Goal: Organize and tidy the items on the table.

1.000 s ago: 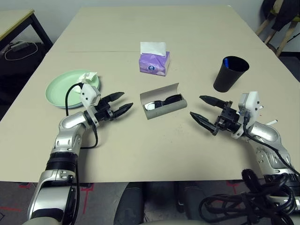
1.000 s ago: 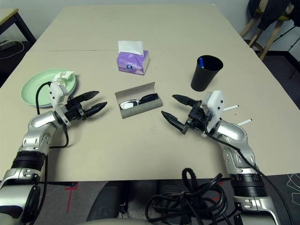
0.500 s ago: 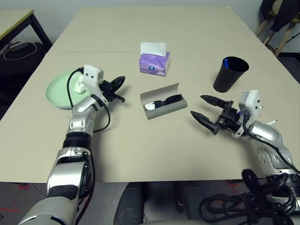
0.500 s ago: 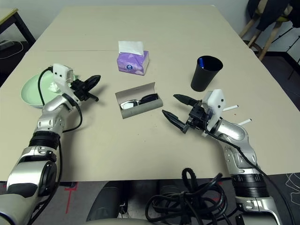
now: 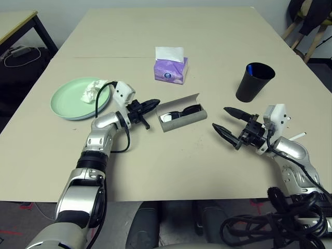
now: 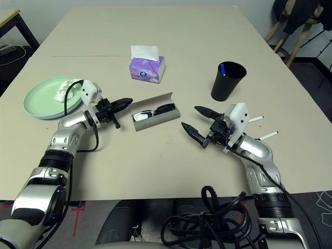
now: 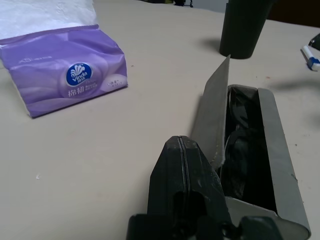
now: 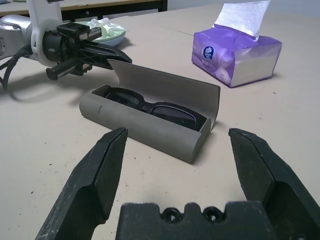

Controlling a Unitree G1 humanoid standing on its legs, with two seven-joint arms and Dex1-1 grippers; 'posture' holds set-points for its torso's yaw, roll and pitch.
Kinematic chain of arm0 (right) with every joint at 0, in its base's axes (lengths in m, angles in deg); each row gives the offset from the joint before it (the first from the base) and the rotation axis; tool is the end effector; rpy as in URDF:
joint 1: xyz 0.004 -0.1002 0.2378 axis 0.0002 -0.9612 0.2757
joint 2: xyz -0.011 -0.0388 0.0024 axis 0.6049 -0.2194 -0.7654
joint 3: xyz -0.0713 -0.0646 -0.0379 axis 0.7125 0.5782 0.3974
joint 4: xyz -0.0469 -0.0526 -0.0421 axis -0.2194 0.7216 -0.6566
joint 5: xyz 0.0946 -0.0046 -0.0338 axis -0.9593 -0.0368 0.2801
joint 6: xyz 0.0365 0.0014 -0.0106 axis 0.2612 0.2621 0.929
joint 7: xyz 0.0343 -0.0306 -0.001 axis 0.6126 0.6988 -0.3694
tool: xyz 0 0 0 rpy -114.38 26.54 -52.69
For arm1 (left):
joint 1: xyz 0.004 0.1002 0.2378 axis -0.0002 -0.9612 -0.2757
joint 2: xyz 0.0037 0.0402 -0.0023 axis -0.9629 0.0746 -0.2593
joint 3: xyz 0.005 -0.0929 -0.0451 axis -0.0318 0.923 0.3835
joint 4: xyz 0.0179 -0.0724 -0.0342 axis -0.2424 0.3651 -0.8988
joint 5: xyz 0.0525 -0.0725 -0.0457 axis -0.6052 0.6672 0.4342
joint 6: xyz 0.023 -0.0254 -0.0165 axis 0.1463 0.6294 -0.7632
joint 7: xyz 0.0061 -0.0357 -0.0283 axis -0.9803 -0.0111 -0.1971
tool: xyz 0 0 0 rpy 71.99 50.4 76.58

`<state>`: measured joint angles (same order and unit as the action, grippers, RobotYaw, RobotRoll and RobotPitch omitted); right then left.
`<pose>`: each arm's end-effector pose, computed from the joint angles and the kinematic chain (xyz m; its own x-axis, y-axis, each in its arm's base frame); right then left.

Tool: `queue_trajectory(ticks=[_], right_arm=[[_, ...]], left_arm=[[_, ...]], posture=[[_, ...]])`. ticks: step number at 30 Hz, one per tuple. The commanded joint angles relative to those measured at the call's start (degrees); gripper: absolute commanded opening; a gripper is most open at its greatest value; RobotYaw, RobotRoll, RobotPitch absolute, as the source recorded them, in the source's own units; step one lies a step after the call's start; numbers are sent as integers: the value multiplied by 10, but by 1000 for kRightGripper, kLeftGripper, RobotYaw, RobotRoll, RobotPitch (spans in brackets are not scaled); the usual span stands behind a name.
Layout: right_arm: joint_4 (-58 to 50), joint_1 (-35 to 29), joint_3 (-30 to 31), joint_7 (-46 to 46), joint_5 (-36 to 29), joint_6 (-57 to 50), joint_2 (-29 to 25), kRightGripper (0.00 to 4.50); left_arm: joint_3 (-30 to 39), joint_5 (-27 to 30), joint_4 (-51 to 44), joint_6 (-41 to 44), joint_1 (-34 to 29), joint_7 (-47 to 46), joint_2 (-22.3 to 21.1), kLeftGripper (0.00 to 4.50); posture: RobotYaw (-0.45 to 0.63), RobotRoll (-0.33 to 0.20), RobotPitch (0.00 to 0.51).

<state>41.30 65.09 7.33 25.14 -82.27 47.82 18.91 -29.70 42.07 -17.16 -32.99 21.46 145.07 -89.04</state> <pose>0.2432 -0.2342 0.0999 0.6421 0.7606 0.0957 -0.7418 0.6479 -0.1730 0.3184 0.2154 0.1143 0.6051 -0.7945 -0.0516 0.7921 0.5942 0.1396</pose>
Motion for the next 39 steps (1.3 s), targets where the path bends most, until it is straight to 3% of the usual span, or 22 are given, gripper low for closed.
queue_trajectory(ticks=[1, 19, 24, 27, 31, 36, 39], right_arm=[[10, -7, 1, 3, -2, 9, -1, 4500], [31, -2, -4, 4, 1, 28, -11, 4500], [26, -1, 0, 2, 5, 23, -16, 4500], [20, 7, 0, 9, 0, 11, -25, 4500], [15, 18, 3, 22, -8, -14, -42, 4500], [-7, 56, 30, 7, 16, -125, -81, 4500], [-26, 74, 49, 32, 18, -157, -108, 4500]], left_arm=[[-17, -15, -3, 2, -11, 18, -4, 37], [-62, -17, -118, 31, -88, 80, -21, 37], [-22, -2, -110, -28, -71, 45, -9, 37], [14, 50, -141, -28, -80, 56, -5, 37], [5, 70, -213, 11, -119, 88, -29, 988], [-10, 101, -321, 100, -155, 102, -61, 2852], [-14, 102, -343, 113, -160, 100, -67, 4042]], posture=[[37, 0, 123], [36, 0, 115], [25, 0, 108], [28, 0, 107], [35, 0, 105], [54, 0, 107], [60, 0, 107]])
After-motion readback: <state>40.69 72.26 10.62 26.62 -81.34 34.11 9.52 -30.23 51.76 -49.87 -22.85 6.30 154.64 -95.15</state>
